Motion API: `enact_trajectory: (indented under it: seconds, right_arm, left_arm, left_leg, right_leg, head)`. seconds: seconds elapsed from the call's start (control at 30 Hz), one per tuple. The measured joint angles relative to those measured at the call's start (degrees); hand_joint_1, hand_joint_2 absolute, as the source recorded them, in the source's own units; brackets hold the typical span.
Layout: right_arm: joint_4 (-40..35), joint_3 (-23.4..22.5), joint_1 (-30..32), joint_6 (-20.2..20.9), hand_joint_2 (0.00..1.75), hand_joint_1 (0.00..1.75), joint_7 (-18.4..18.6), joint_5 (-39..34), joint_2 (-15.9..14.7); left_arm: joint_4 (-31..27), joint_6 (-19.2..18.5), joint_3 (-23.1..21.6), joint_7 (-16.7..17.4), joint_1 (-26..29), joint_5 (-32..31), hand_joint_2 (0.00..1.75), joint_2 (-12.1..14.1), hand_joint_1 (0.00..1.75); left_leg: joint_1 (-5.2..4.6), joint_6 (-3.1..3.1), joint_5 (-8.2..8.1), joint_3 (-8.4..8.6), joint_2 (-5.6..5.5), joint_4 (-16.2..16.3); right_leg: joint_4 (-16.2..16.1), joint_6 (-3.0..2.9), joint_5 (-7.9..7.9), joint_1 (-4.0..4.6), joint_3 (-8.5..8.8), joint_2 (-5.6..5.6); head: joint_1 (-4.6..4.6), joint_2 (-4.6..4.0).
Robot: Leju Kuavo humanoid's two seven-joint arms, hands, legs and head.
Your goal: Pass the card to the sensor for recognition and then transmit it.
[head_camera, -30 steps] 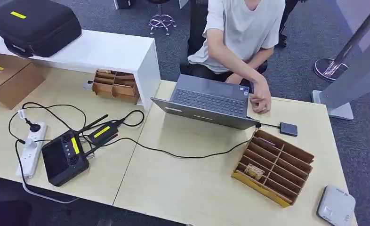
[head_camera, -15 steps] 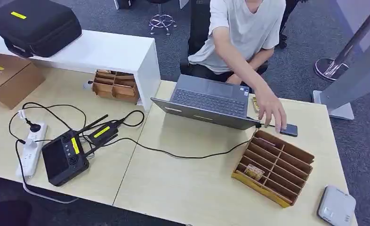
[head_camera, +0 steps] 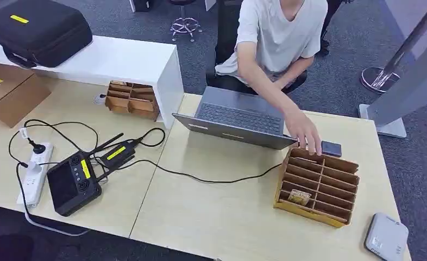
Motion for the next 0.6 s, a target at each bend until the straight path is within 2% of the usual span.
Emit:
enact_trajectory:
  seconds: [0.1, 0.2, 0.33, 0.4, 0.6]
  right_arm:
    - [0.2, -0.4, 0.0, 2.8, 1.75, 0.0, -0.2, -0.2, 3.5]
    - [0.4, -0.4, -0.1, 4.0, 1.75, 0.0, 0.5, 0.3, 6.8]
    - [0.4, -0.3, -0.3, 7.7, 1.75, 0.0, 3.3, 1.9, 11.3]
    - [0.4, -0.2, -0.4, 7.9, 1.75, 0.0, 3.9, 2.3, 13.4]
    - [0.4, -0.2, -0.7, 8.2, 1.75, 0.0, 4.2, 2.3, 16.2]
  left_arm:
    - [0.0, -0.3, 0.5, 0.0, -0.1, 0.9, 1.75, 0.1, 0.0]
    - [0.0, -0.9, 1.0, 0.3, -0.1, 1.4, 1.75, 0.2, 0.0]
    - [0.0, -1.8, 1.6, 1.7, -0.2, 1.8, 1.75, 0.3, 0.0]
    - [0.0, -1.9, 1.9, 2.1, -0.2, 1.9, 1.75, 0.3, 0.0]
    - [0.0, -1.9, 2.3, 2.1, -0.3, 2.0, 1.75, 0.6, 0.0]
  left_leg:
    - [0.04, -0.01, 0.0, 0.02, 0.05, 0.0]
    - [0.02, -0.01, 0.0, 0.04, 0.07, 0.0]
    - [0.04, -0.01, 0.0, 0.04, 0.11, 0.0]
    - [0.03, -0.02, 0.0, 0.05, 0.11, 0.0]
    - [0.01, -0.02, 0.0, 0.05, 0.11, 0.0]
  right_leg:
    - [0.0, -0.02, 0.0, 0.04, 0.01, 0.05]
    - [0.0, -0.03, -0.01, 0.01, 0.01, 0.06]
    - [0.0, -0.05, -0.02, 0.04, 0.03, 0.09]
    - [0.0, -0.05, -0.02, 0.03, 0.03, 0.09]
    - [0.0, -0.05, -0.02, 0.01, 0.04, 0.1]
  head:
    - [-0.04, 0.0]
    - [-0.11, 0.0]
    - [-0.07, 0.0]
    - [-0.11, 0.0]
    - [-0.11, 0.0]
